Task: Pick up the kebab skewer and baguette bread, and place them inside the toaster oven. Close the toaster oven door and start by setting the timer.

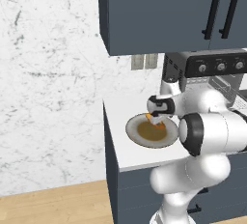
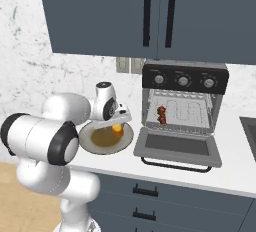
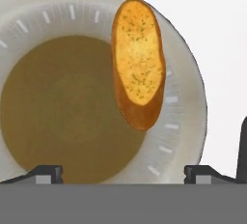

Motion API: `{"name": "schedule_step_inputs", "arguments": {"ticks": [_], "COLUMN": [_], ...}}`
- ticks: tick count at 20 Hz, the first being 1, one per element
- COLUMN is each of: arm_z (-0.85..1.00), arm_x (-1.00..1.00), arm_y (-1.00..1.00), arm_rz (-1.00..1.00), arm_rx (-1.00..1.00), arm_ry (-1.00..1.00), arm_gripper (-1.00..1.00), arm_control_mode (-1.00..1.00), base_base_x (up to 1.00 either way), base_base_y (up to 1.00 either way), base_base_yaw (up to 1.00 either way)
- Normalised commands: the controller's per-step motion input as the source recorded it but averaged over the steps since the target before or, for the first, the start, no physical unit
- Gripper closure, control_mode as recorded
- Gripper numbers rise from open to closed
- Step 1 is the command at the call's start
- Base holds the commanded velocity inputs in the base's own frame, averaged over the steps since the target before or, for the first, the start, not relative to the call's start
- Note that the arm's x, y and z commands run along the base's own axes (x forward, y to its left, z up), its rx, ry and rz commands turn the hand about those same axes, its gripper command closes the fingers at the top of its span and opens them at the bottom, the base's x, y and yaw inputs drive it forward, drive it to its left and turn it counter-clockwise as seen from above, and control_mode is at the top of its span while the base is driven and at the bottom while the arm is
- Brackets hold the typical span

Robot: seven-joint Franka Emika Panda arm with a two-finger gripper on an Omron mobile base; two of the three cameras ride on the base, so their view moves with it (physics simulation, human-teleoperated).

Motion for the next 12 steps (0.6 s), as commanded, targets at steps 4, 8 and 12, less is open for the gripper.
{"name": "schedule_step_inputs", "arguments": {"ticks": [4, 8, 12], "arm_z": [-0.27, -0.32, -0.48], "arm_x": [0.34, 0.39, 0.53], "arm_y": [0.0, 0.0, 0.0], "arm_rz": [0.0, 0.0, 0.0], "arm_rx": [0.0, 0.0, 0.0], "arm_ry": [0.01, 0.0, 0.01], "arm_gripper": [-1.0, -1.0, -1.0], "arm_control_mode": [-1.0, -1.0, -1.0], "base_base_x": [0.0, 0.0, 0.0], "base_base_y": [0.0, 0.0, 0.0], "base_base_yaw": [0.0, 0.0, 0.0]}}
